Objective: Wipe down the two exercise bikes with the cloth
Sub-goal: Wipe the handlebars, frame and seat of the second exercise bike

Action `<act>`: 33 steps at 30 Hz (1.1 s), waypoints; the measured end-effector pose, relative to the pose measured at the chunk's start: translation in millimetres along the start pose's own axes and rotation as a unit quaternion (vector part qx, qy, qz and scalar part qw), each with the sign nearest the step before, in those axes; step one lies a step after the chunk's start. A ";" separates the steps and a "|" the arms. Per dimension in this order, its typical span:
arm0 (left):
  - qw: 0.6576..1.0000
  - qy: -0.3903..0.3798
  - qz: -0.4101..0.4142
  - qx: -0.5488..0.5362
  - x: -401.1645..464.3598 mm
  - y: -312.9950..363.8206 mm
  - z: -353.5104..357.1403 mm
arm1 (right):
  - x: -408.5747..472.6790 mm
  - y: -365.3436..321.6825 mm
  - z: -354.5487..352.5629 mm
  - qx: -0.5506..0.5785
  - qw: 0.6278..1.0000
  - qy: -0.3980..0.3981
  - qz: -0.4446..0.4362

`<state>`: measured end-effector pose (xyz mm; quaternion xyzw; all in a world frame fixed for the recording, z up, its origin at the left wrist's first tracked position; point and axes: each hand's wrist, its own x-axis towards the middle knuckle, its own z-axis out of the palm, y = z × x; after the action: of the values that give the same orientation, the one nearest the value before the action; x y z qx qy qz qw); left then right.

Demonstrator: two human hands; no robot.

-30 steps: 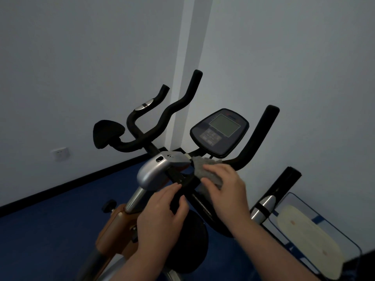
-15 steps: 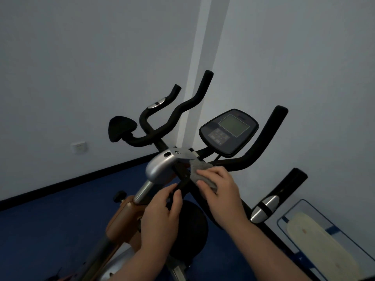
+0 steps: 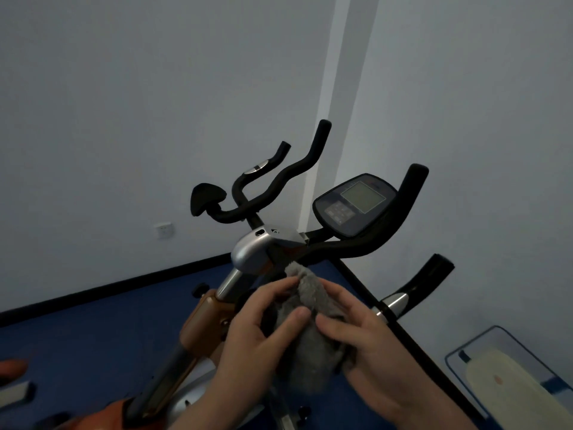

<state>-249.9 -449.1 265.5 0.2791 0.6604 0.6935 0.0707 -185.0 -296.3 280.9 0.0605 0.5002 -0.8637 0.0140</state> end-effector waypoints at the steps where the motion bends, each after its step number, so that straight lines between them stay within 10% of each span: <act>1: 1.000 0.030 0.008 0.005 -2.9 4.6 2.5 | -5.3 0.4 -0.9 0.000 1.000 -0.009 0.008; 17: 0.986 0.061 -0.013 0.158 -80.0 14.4 3.1 | -68.1 21.4 23.0 -0.248 0.962 0.093 -0.064; 27: 0.995 -0.011 -0.097 -0.003 -120.8 30.8 -34.0 | -95.7 38.8 61.2 -0.324 0.941 0.033 -0.088; 33: 0.984 -0.021 -0.158 -0.079 -152.7 43.4 -67.8 | -114.0 80.9 99.0 -0.306 0.928 0.179 -0.117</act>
<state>-143.4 -584.9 264.0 0.1794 0.6374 0.7178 0.2151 -74.0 -426.6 273.3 0.1484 0.7382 -0.6386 -0.1591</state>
